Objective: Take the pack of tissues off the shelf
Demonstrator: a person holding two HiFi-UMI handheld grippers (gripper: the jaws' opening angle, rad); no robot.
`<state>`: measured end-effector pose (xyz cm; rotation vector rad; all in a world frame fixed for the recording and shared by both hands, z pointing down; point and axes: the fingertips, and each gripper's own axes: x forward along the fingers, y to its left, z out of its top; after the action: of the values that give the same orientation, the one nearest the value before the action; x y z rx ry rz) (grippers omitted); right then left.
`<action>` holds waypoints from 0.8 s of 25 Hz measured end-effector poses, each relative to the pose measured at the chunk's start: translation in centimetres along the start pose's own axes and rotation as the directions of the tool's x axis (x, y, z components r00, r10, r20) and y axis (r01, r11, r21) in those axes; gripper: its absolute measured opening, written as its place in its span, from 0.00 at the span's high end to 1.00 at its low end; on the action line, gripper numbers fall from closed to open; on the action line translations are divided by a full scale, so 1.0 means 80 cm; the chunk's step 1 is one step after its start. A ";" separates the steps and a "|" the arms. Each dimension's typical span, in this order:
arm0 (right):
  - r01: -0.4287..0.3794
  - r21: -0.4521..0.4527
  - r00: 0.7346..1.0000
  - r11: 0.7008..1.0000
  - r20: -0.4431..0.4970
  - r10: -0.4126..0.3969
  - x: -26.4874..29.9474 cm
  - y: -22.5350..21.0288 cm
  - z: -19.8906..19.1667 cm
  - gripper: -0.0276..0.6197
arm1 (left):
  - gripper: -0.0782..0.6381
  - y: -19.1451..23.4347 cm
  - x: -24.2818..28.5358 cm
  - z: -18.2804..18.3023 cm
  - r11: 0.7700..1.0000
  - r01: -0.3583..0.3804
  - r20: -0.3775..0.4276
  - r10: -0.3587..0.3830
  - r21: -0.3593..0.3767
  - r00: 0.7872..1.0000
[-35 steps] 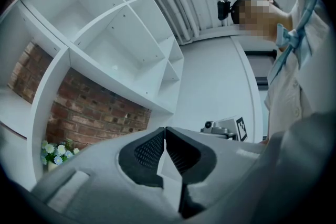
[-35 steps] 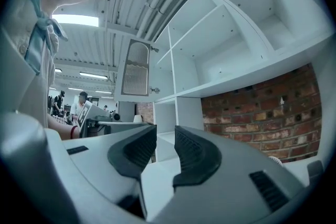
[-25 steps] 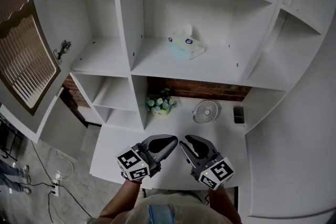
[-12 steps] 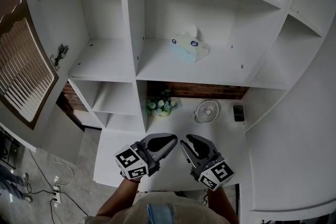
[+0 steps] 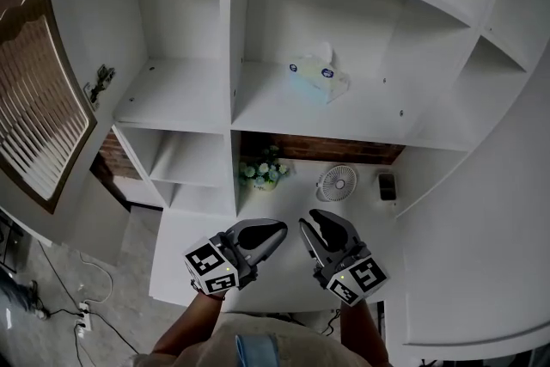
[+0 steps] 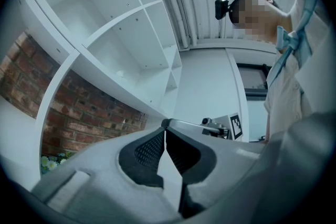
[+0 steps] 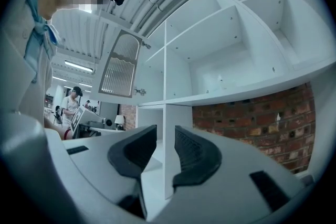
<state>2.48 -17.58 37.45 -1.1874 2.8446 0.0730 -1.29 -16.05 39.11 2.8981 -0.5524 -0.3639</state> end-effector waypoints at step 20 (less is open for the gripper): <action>0.031 -0.162 0.999 0.986 -0.003 -0.032 0.032 -0.034 0.068 0.78 | 0.87 0.003 -0.004 0.000 1.000 0.019 0.026 -0.019 -0.009 1.000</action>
<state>2.77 -20.93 31.79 -1.2622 2.8699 0.3055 -1.67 -16.14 39.26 2.8949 -0.5263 -0.4055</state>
